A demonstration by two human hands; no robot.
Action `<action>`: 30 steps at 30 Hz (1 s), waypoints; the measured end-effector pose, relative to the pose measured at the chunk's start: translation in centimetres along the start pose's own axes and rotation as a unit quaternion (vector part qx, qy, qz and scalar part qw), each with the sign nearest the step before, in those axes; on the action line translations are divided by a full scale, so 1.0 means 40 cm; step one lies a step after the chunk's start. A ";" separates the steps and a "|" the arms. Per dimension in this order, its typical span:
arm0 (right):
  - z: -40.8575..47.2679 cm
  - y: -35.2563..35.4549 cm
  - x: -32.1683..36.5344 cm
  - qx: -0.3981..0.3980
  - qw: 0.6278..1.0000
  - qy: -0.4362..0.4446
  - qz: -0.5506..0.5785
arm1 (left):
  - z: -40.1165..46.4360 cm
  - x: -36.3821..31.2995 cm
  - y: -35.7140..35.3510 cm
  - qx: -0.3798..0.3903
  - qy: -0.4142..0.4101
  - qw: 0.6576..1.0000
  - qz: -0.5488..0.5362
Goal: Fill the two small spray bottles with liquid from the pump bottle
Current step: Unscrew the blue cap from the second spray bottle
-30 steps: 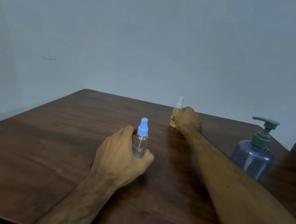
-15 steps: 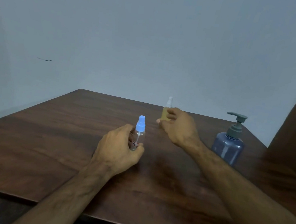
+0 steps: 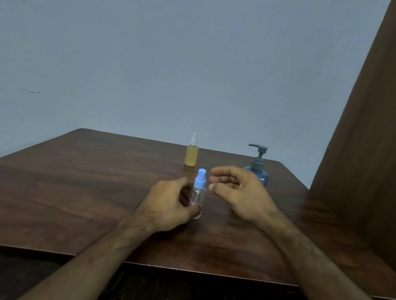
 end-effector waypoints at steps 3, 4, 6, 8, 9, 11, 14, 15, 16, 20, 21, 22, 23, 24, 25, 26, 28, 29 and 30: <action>0.006 -0.038 0.014 -0.017 1.000 0.015 -0.013 | -0.002 0.011 0.005 -0.018 0.010 1.000 -0.021; 0.010 -0.049 0.018 -0.026 0.999 0.017 -0.025 | -0.003 0.013 0.005 -0.022 0.010 0.999 -0.022; 0.018 -0.066 0.019 -0.043 0.998 0.014 -0.044 | -0.006 0.014 0.004 -0.022 0.003 1.000 -0.020; 0.025 -0.074 0.015 -0.059 0.997 0.009 -0.053 | -0.009 0.012 0.005 -0.025 -0.005 1.000 -0.017; 0.029 -0.077 0.012 -0.065 0.996 0.008 -0.059 | -0.009 0.013 0.004 -0.026 -0.008 1.000 -0.016; 0.032 -0.077 0.009 -0.078 0.994 0.008 -0.074 | -0.008 0.015 0.002 -0.027 -0.011 0.999 -0.019; 0.036 -0.077 0.008 -0.090 0.992 0.015 -0.086 | -0.002 0.021 -0.003 -0.022 -0.012 0.999 -0.027; 0.037 -0.077 0.006 -0.092 0.992 0.017 -0.086 | 0.000 0.024 -0.005 -0.019 -0.017 0.999 -0.026; 0.038 -0.077 0.003 -0.094 0.992 0.018 -0.084 | 0.001 0.026 -0.006 -0.017 -0.025 0.999 -0.020; 0.037 -0.075 -0.007 -0.077 0.994 0.029 -0.074 | 0.005 0.033 -0.014 -0.010 -0.054 0.998 0.009; 0.038 -0.073 -0.009 -0.069 0.994 0.036 -0.072 | 0.005 0.032 -0.014 -0.011 -0.053 0.999 0.010; 0.038 -0.073 -0.011 -0.058 0.995 0.043 -0.074 | 0.004 0.030 -0.014 -0.011 -0.050 0.999 0.012; 0.039 -0.073 -0.011 -0.048 0.995 0.049 -0.077 | 0.003 0.028 -0.014 -0.012 -0.050 0.999 0.016; 0.039 -0.073 -0.011 -0.036 0.995 0.053 -0.076 | 0.003 0.027 -0.014 -0.014 -0.051 0.998 0.019; 0.040 -0.074 -0.012 -0.026 0.996 0.054 -0.067 | 0.002 0.025 -0.014 -0.016 -0.052 0.998 0.021; 0.040 -0.077 -0.013 -0.019 0.997 0.052 -0.056 | 0.002 0.024 -0.013 -0.018 -0.052 0.998 0.022; 0.039 -0.079 -0.014 -0.026 0.998 0.042 -0.039 | 0.003 0.024 -0.013 -0.020 -0.056 0.998 0.025; 0.038 -0.078 -0.014 -0.038 0.998 0.036 -0.038 | 0.003 0.022 -0.012 -0.019 -0.057 0.998 0.029; 0.039 -0.077 -0.013 -0.052 0.997 0.032 -0.040 | 0.002 0.021 -0.011 -0.018 -0.058 0.998 0.032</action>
Point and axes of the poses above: each hand's wrist, its own z-axis towards the middle knuckle, its own y-axis out of the back of the hand, x = y × z, the point moved 3 cm from there along z, towards the middle knuckle, and after that the axes turned 4 degrees about -z, right-handed, at the moved point
